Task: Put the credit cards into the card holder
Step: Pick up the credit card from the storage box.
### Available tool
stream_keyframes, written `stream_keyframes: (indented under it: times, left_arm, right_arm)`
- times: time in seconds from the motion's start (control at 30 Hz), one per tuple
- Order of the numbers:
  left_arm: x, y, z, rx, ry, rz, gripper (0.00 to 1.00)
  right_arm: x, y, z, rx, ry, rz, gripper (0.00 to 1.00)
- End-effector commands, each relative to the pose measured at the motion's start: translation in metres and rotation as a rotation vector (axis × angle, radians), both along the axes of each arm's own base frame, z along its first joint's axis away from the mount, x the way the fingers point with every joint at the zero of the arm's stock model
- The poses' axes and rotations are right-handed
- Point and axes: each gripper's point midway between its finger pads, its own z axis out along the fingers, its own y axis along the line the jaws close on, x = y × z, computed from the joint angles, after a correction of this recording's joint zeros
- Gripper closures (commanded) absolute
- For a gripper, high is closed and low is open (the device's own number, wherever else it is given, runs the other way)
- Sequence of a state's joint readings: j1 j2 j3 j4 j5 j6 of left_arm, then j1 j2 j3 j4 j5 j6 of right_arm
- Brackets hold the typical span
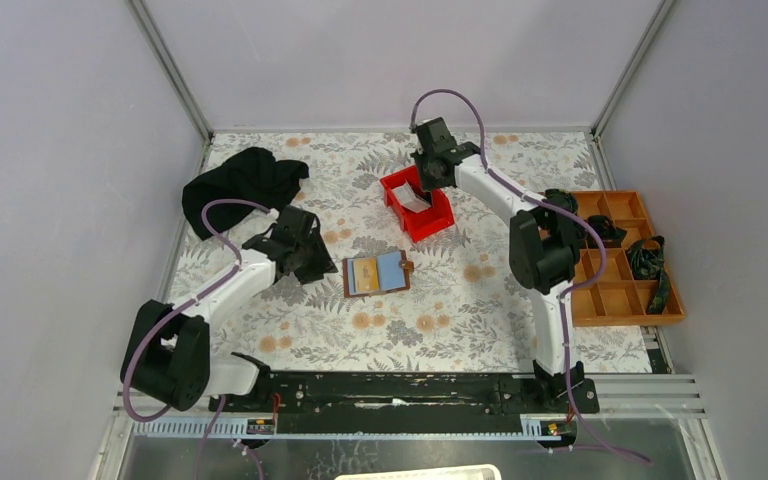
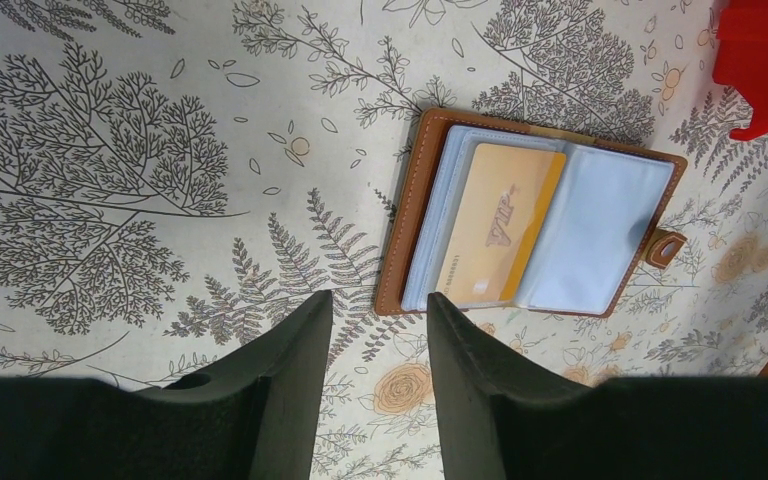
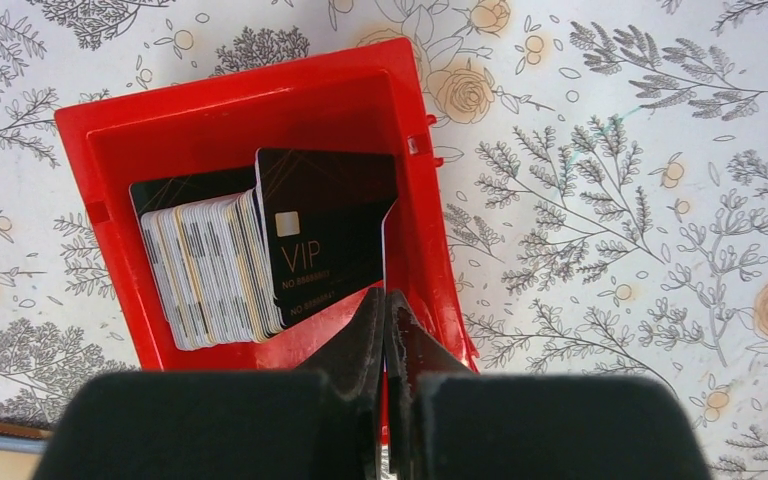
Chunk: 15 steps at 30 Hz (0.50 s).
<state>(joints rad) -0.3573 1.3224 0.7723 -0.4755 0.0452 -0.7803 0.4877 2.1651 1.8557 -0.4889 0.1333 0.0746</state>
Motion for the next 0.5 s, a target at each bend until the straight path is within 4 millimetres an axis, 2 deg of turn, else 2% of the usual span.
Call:
stream_keyframes:
  times: [0.0, 0.23, 0.47]
  left_arm:
    - [0.015, -0.005, 0.017, -0.032, -0.074, -0.005, 0.51]
    - [0.026, -0.012, 0.038, -0.068, -0.158, -0.031, 0.45]
    - [0.029, -0.018, 0.061, -0.117, -0.209, -0.039, 0.44]
  right_arm:
    - [0.001, -0.003, 0.048, -0.020, -0.103, -0.002, 1.00]
    - [-0.007, -0.007, 0.089, 0.003, -0.171, -0.003, 1.00]
    - [-0.032, -0.007, 0.120, 0.023, -0.205, 0.003, 1.00]
